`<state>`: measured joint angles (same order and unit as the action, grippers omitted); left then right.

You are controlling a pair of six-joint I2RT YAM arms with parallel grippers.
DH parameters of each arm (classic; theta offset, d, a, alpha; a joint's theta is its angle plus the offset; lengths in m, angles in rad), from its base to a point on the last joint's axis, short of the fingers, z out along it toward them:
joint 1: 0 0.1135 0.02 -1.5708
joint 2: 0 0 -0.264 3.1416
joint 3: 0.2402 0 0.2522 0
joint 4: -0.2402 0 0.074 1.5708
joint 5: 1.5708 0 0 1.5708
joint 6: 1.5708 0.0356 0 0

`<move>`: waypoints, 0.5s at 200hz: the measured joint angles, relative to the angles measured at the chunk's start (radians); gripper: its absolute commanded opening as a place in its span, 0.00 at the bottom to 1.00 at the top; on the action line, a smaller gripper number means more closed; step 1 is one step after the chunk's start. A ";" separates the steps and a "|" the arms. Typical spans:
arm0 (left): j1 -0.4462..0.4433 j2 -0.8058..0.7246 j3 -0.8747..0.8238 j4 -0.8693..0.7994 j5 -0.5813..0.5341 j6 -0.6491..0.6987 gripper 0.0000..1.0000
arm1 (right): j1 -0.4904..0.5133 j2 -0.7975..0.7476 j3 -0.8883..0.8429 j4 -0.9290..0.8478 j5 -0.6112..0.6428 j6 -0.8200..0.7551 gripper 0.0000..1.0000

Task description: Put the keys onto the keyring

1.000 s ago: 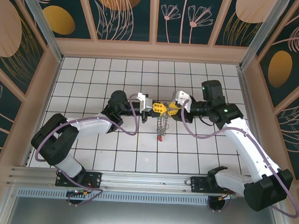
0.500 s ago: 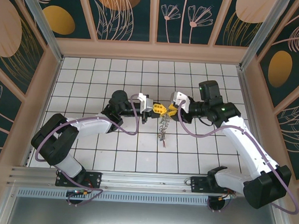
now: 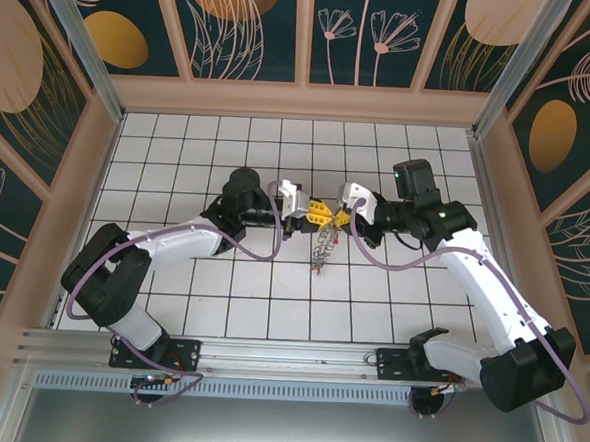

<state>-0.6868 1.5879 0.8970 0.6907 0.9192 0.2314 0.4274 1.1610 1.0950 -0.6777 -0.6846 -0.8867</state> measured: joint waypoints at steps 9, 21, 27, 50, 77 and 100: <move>-0.001 -0.005 0.029 -0.077 -0.004 0.045 0.20 | 0.000 0.000 0.002 -0.004 0.006 -0.003 0.00; -0.001 -0.013 0.064 -0.177 -0.010 0.098 0.21 | 0.000 0.003 0.005 -0.011 0.011 -0.006 0.00; -0.001 -0.015 0.084 -0.226 -0.011 0.124 0.20 | 0.001 0.004 0.007 -0.015 0.013 -0.008 0.00; -0.003 -0.016 0.151 -0.384 -0.018 0.201 0.20 | 0.005 0.010 0.010 -0.019 0.021 -0.014 0.00; -0.003 -0.014 0.192 -0.494 -0.022 0.248 0.19 | 0.011 0.016 0.010 -0.018 0.026 -0.014 0.00; -0.003 -0.004 0.222 -0.565 -0.026 0.289 0.10 | 0.016 0.020 0.010 -0.018 0.037 -0.013 0.00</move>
<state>-0.6903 1.5837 1.1187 0.1253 0.8936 0.5205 0.4431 1.1812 1.1049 -0.6960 -0.6479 -0.9001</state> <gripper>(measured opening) 0.164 0.047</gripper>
